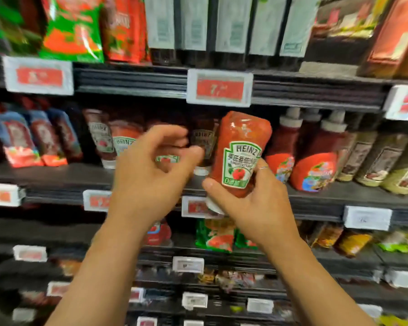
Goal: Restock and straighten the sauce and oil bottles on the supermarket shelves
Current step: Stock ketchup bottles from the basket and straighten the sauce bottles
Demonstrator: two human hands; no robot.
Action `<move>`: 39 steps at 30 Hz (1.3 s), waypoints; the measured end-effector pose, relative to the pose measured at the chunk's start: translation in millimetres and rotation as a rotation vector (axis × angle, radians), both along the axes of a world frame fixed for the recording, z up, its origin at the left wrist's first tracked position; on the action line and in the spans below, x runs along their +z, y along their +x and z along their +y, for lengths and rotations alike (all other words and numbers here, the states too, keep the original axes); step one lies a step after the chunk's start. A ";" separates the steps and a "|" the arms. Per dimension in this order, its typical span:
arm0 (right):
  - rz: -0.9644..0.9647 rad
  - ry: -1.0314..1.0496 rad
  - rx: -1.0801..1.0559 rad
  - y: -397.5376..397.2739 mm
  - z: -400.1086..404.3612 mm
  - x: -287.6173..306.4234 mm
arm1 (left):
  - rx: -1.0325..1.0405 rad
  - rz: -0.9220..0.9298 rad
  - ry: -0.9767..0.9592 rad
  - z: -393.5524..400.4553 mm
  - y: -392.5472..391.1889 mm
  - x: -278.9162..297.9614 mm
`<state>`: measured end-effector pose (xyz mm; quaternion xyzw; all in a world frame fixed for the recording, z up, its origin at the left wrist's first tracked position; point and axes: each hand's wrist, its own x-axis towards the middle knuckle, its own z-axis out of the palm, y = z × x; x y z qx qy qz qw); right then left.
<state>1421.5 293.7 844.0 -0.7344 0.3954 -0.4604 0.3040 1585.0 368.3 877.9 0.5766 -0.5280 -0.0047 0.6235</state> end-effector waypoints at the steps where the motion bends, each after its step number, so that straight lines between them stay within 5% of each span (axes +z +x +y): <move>1: 0.015 0.002 -0.008 -0.5 -7.2 -0.3 | 0.213 -0.095 -0.074 2.0 4.8 -0.4; 5: 0.070 0.004 0.000 9.9 -26.1 -7.4 | 0.648 -0.217 -0.147 7.8 27.6 -16.6; 18: 0.175 -0.025 -0.131 65.3 -31.2 -23.9 | 0.424 0.060 0.237 -27.3 55.8 -73.9; 27: 0.237 -0.045 -0.179 74.5 -24.4 -22.5 | 0.406 0.020 0.260 -21.2 54.6 -70.0; 33: 0.176 -0.104 -0.233 26.3 -33.4 11.1 | 0.573 -0.017 -0.013 12.1 109.6 -38.7; 39: 0.157 -0.143 -0.329 26.2 -46.6 13.1 | 0.542 0.015 0.276 1.4 179.9 -40.5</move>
